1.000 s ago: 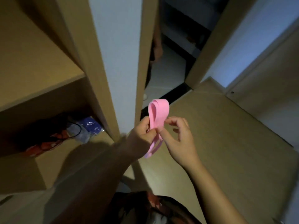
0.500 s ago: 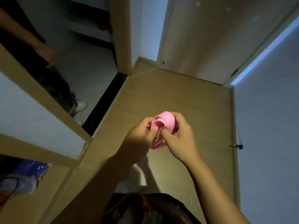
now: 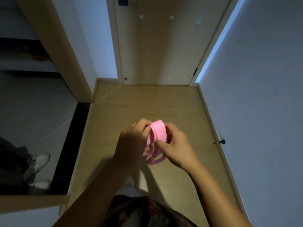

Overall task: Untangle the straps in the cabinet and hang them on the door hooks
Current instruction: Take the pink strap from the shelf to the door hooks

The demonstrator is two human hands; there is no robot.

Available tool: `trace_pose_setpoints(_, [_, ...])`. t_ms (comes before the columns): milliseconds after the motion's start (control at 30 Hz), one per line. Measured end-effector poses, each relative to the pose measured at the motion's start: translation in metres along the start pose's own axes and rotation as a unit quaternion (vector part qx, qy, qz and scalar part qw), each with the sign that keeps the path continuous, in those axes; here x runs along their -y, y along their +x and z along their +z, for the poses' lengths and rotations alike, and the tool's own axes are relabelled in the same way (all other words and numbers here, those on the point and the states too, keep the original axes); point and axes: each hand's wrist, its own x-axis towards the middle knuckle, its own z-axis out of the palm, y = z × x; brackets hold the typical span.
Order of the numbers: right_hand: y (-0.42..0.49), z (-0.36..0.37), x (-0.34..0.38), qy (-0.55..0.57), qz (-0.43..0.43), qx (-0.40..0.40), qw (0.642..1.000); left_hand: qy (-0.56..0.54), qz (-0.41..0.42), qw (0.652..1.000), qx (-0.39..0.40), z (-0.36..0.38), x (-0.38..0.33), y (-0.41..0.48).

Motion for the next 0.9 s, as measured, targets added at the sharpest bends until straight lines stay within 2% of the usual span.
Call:
trace_pose_setpoints(133, [0.05,0.004,0.013,0.041,-0.005,-0.027,0.999,0.057,0.059,0.996,0.033,-0.007,0.027,0.061])
trace_pose_setpoints(333, [0.114,0.008,0.026,0.071,0.007,-0.126,0.989,0.024,0.082,0.995,0.051,-0.005,0.053,0.121])
trace_pose_setpoints(567, [0.184,-0.004,0.024,0.045,0.013,-0.202,0.978,-0.053,0.022,0.995,0.084,0.01,0.064,0.178])
trace_pose_setpoints(633, [0.204,-0.013,0.021,0.056,0.022,-0.215,0.975,-0.092,-0.02,0.992,0.079,0.016,0.062,0.199])
trace_pose_setpoints(700, [0.228,-0.024,0.015,0.068,0.042,-0.207,0.975,-0.116,-0.053,0.988,0.085,0.025,0.062,0.224])
trace_pose_setpoints(767, [0.256,-0.033,0.008,0.06,0.046,-0.172,0.982,-0.104,-0.052,0.989,0.092,0.037,0.062,0.251])
trace_pose_setpoints(900, [0.312,-0.046,0.002,0.008,-0.006,-0.106,0.994,-0.052,-0.036,0.995,0.082,0.062,0.059,0.312])
